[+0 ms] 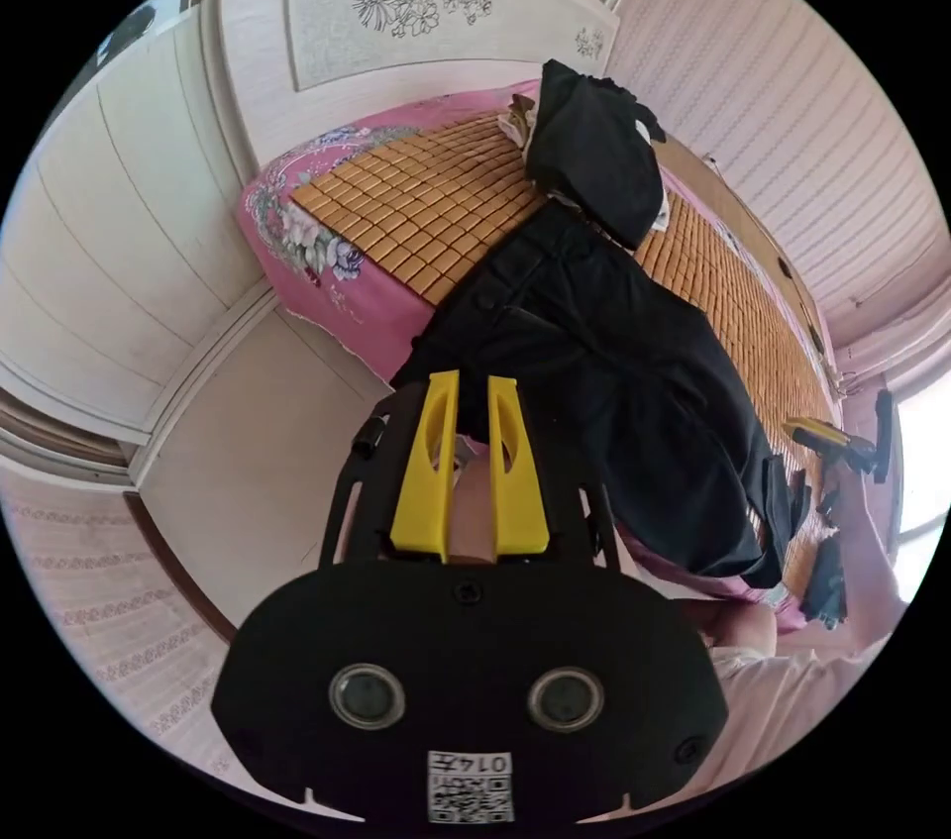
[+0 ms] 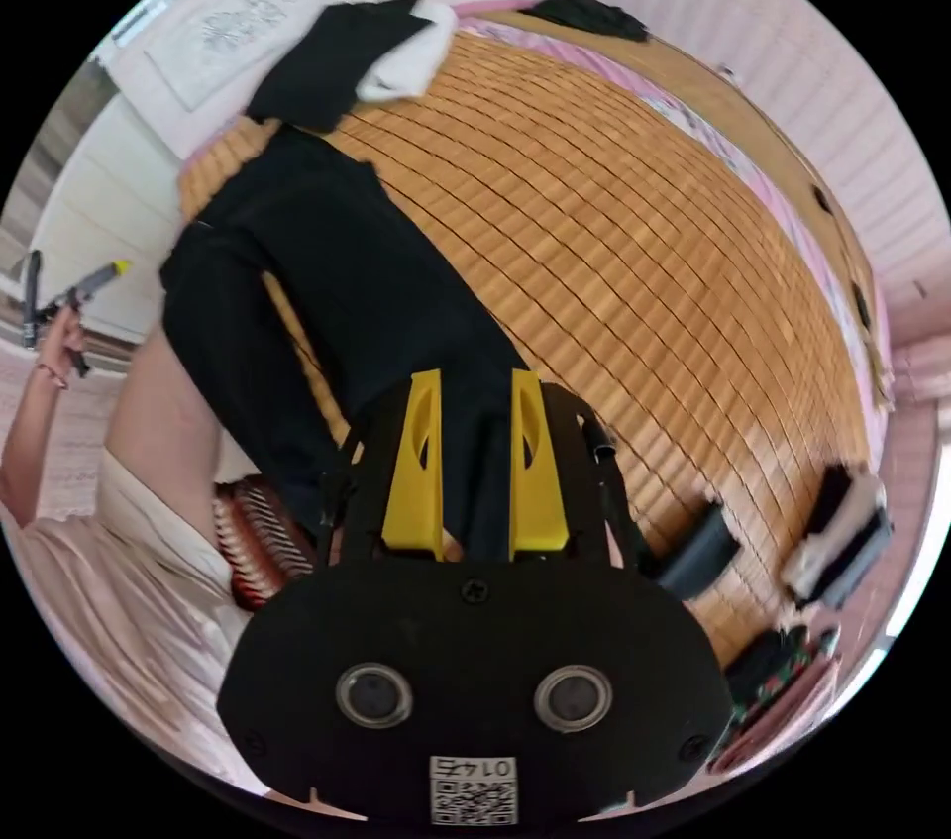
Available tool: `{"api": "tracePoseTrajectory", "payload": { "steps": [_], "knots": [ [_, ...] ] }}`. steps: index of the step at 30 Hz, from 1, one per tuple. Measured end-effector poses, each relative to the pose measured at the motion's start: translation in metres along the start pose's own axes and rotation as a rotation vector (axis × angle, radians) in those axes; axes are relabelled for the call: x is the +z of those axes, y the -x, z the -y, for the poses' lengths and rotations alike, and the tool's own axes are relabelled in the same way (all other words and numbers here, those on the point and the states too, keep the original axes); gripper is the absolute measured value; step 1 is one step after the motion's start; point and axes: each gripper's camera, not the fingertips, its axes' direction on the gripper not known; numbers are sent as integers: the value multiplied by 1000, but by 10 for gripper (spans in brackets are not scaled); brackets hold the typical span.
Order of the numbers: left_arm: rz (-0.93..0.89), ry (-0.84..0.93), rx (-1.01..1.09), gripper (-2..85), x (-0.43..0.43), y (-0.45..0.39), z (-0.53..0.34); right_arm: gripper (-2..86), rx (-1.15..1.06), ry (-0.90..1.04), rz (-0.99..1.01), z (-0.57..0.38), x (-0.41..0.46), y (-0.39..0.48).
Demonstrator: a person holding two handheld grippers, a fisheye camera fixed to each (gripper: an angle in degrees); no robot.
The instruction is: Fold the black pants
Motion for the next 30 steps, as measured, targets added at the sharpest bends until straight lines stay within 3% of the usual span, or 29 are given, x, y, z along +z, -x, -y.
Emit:
{"api": "tracePoseTrajectory", "payload": {
  "steps": [2, 4, 6, 7, 11, 15, 19, 23, 27, 30],
  "knots": [
    [-3, -28, 73, 52, -1, -23, -1, 129, 125, 58, -182, -52, 5, -30],
    [-87, -31, 206, 51, 7, -67, 2, 133, 252, 98, -225, -85, 11, -51],
    [-152, -9, 340, 52, 20, -110, 4, 118, 352, 184, -180, -110, 27, -69],
    [-187, 12, 409, 52, 32, -138, 4, 103, 387, 159, -56, -124, 32, -77],
    [-328, 85, 532, 54, 64, -215, 1, 35, 558, 51, 108, -158, 19, -107],
    [-379, 157, 663, 54, 91, -288, -11, 13, 572, -127, 203, -197, -20, -115],
    [-391, 198, 772, 54, 106, -333, -29, 6, 640, -230, 67, -279, -56, -94],
    [-359, 245, 827, 56, 131, -359, -44, 9, 838, -22, 36, -344, -44, -107],
    [-320, 282, 847, 63, 155, -383, -49, 24, 907, -64, -145, -342, -73, -125],
    [-288, 271, 860, 71, 163, -399, -46, 54, 789, -203, -135, -306, -89, -131]
  ]
}}
